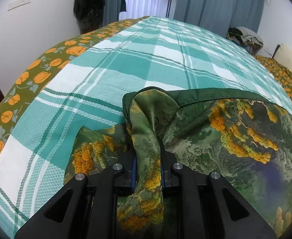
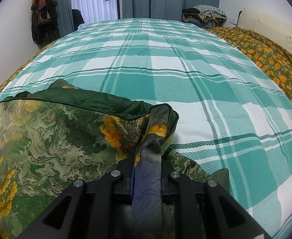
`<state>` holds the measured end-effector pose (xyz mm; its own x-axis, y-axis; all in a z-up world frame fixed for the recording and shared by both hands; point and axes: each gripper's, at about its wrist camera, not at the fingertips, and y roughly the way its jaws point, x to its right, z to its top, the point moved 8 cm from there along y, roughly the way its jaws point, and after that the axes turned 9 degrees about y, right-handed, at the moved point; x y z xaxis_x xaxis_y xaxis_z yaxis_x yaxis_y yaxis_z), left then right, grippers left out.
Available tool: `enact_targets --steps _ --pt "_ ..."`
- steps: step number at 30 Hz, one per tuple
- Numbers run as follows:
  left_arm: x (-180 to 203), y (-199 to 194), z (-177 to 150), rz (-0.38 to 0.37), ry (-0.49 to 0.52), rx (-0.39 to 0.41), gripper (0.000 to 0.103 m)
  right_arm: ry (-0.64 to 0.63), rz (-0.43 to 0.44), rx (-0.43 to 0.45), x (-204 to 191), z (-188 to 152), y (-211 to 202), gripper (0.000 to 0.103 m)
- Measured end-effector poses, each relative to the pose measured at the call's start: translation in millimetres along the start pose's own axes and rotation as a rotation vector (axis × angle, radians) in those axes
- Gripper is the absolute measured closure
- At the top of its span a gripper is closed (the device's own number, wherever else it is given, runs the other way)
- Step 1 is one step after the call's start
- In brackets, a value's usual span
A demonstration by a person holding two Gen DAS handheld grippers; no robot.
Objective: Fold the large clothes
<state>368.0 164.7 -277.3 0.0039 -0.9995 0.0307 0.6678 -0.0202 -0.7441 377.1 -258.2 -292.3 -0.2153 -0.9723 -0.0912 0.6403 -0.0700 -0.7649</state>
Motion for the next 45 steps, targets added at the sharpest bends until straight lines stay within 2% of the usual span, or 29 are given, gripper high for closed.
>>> enact_targets --steps 6,11,14,16,18,19,20,21,22,24,27,31,35,36,39,42,45 --pt "0 0 0 0.006 0.006 -0.003 0.085 0.008 0.008 0.001 0 0 1 0.085" --pt "3 -4 1 0.047 0.039 -0.020 0.082 0.006 0.003 0.008 1 0 -1 0.085" --pt "3 -10 2 0.102 0.077 -0.045 0.068 0.006 -0.002 0.006 2 1 -6 0.083" --pt "-3 -21 6 0.148 0.082 -0.068 0.037 0.008 -0.001 -0.016 2 2 -9 0.083" --pt "-11 -42 7 0.168 0.048 -0.069 0.022 -0.004 -0.018 -0.022 4 6 -19 0.082" --pt "-13 -52 5 0.151 0.025 -0.064 0.021 -0.006 -0.027 -0.013 5 8 -25 0.077" --pt "-14 -63 2 0.126 0.006 -0.060 0.021 -0.006 -0.038 0.004 7 11 -36 0.060" --pt "-14 -73 -1 0.103 -0.008 -0.058 0.021 -0.003 -0.037 0.023 9 13 -46 0.049" --pt "-13 -88 -5 0.083 -0.016 -0.051 0.020 0.009 -0.022 0.061 11 17 -64 0.034" --pt "-12 -115 -9 0.081 0.000 -0.024 0.016 0.011 0.008 0.118 12 19 -92 0.032" --pt "-3 -147 -14 0.095 0.040 0.020 0.010 -0.024 0.059 0.142 6 9 -128 0.032" --pt "21 -165 -19 0.065 0.059 0.025 0.010 -0.061 0.201 0.135 -15 -25 -168 0.032" --pt "57 -166 -22 0.005 0.090 0.000 0.010 -0.143 0.338 0.107 -41 -64 -175 0.029" --pt "66 -166 -22 -0.010 0.102 -0.007 0.010 -0.160 0.335 0.098 -43 -70 -171 0.029" --pt "100 -167 -18 -0.049 0.157 -0.013 0.010 -0.181 0.251 0.017 -39 -93 -141 0.029" --pt "133 -163 -9 -0.092 0.214 -0.012 0.008 -0.142 0.276 0.021 -35 -97 -136 0.029" --pt "160 -149 -2 -0.125 0.255 -0.029 0.008 -0.147 0.264 0.025 -38 -97 -132 0.028"
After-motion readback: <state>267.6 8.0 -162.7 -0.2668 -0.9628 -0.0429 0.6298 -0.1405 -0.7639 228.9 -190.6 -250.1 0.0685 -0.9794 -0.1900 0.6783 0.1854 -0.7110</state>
